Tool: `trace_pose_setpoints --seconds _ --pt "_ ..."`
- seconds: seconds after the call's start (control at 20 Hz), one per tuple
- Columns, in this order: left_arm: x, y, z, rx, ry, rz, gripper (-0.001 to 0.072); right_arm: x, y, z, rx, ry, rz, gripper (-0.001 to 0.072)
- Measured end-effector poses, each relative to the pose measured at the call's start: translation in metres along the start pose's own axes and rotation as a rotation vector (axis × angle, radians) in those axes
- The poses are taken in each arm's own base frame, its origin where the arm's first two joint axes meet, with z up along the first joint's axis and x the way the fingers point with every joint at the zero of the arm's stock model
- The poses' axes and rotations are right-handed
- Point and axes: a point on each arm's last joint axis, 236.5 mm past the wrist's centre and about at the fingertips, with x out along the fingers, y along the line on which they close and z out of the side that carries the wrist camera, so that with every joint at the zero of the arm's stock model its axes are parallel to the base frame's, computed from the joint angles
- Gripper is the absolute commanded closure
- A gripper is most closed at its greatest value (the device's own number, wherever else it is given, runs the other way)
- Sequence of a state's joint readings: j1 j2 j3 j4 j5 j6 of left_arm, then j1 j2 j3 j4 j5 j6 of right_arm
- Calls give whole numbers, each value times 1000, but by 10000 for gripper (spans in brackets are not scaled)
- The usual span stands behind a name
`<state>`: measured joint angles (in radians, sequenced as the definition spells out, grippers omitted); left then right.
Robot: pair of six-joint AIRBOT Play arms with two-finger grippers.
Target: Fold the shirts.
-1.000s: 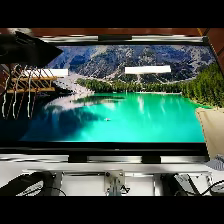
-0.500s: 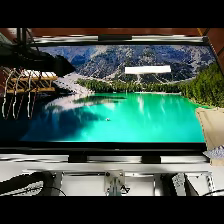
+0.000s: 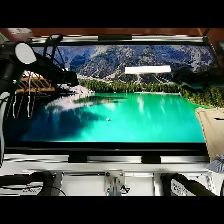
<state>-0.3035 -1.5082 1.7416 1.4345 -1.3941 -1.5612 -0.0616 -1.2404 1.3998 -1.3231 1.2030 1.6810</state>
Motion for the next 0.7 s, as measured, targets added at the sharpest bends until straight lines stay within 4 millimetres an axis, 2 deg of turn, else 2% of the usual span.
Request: trace_pose_setpoints --seconds 0.1,0.2,0.7 --pt "14 9 -9 0 59 45 101 18 6 -6 -119 32 -82 62" --pt "22 14 -15 8 94 73 101 27 10 -8 -197 43 -135 62" --pt "30 22 -16 35 107 109 101 36 15 -9 -279 44 -188 62"
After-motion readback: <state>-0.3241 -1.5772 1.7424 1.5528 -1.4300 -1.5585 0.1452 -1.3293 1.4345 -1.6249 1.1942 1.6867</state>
